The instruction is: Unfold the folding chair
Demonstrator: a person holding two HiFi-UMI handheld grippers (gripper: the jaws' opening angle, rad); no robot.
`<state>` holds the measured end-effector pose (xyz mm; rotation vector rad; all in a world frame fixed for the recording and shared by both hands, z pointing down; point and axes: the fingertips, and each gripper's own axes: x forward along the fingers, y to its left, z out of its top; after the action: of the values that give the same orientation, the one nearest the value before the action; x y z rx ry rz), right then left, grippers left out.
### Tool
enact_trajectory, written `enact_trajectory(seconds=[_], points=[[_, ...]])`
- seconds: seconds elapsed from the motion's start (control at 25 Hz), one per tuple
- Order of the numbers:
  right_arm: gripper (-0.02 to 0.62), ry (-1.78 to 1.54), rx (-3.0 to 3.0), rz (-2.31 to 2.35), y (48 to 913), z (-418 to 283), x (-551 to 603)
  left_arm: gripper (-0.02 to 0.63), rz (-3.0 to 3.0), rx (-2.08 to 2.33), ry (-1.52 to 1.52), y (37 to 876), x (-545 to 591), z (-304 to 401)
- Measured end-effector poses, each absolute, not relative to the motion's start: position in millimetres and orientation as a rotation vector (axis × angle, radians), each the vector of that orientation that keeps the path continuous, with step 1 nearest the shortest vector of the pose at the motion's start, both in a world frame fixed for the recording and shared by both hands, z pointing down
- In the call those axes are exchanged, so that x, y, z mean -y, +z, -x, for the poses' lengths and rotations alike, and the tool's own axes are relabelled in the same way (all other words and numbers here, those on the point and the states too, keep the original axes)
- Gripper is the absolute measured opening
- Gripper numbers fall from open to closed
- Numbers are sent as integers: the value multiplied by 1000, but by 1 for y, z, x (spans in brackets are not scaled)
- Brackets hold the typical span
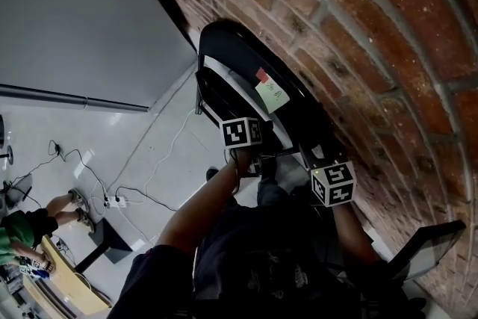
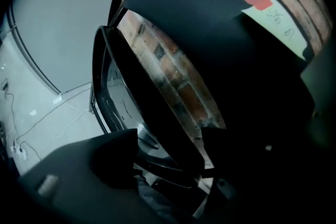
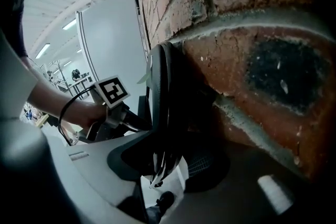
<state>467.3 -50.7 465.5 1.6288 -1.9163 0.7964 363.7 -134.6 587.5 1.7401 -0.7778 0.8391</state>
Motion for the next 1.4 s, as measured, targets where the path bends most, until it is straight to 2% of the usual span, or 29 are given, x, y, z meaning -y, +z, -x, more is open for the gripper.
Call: enact_trajectory(seconds=[0.32,0.56,0.84,1.4], points=[[166,777,1922,-1623,466,-467,52,396,-1658,784,891,609,132,-375],[172,767,1901,-1622,469,-467,53,370,-1673,775,923,625,141,-384],[176,778,1874,-1624,476,-464,54,367,-1635,725,821,631,139,-387],[172,667,1944,-1631,476,-463,56,367,-1673,739,890,631,141,-382]])
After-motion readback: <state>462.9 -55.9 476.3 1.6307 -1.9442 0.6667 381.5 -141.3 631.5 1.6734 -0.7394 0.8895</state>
